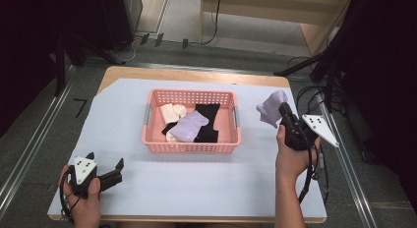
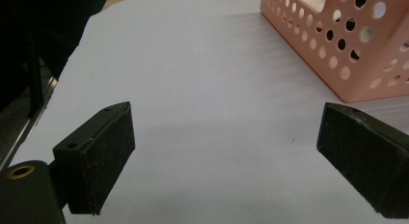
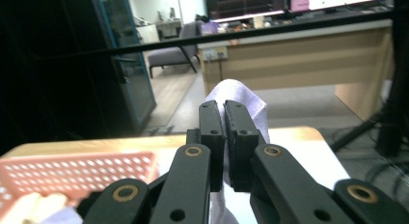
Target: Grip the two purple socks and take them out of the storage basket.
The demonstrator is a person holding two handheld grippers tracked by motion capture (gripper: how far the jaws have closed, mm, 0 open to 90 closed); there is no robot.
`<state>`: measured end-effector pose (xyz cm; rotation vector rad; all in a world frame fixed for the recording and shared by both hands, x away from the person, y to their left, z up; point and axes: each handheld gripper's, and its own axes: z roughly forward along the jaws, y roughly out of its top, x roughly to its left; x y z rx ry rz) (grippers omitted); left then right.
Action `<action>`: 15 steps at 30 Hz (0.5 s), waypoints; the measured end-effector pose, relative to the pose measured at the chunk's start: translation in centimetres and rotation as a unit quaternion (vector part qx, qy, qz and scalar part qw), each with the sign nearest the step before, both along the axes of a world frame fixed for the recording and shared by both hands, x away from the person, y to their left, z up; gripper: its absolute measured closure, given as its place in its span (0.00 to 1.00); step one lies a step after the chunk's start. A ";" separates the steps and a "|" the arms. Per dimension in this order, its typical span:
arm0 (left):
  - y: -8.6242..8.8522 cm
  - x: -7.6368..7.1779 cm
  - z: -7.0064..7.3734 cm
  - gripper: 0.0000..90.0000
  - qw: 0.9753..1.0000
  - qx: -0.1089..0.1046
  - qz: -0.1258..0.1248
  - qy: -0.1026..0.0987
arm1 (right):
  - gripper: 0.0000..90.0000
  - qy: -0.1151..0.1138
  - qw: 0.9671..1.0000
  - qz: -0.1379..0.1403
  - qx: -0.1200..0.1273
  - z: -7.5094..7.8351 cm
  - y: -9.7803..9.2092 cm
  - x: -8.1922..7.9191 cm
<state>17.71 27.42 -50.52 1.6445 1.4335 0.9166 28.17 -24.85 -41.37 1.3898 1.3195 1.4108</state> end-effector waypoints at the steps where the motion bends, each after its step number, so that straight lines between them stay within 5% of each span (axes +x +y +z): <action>1: 0.0 0.0 0.0 0.08 1.000 0.000 0.000 0.000 | 0.97 0.007 1.000 -0.005 0.001 -0.5 -0.4 -0.1; 15: -0.1 0.0 0.0 0.08 1.000 0.000 0.000 -0.002 | 0.96 0.079 0.996 -0.048 -0.007 -5.8 -2.9 -0.4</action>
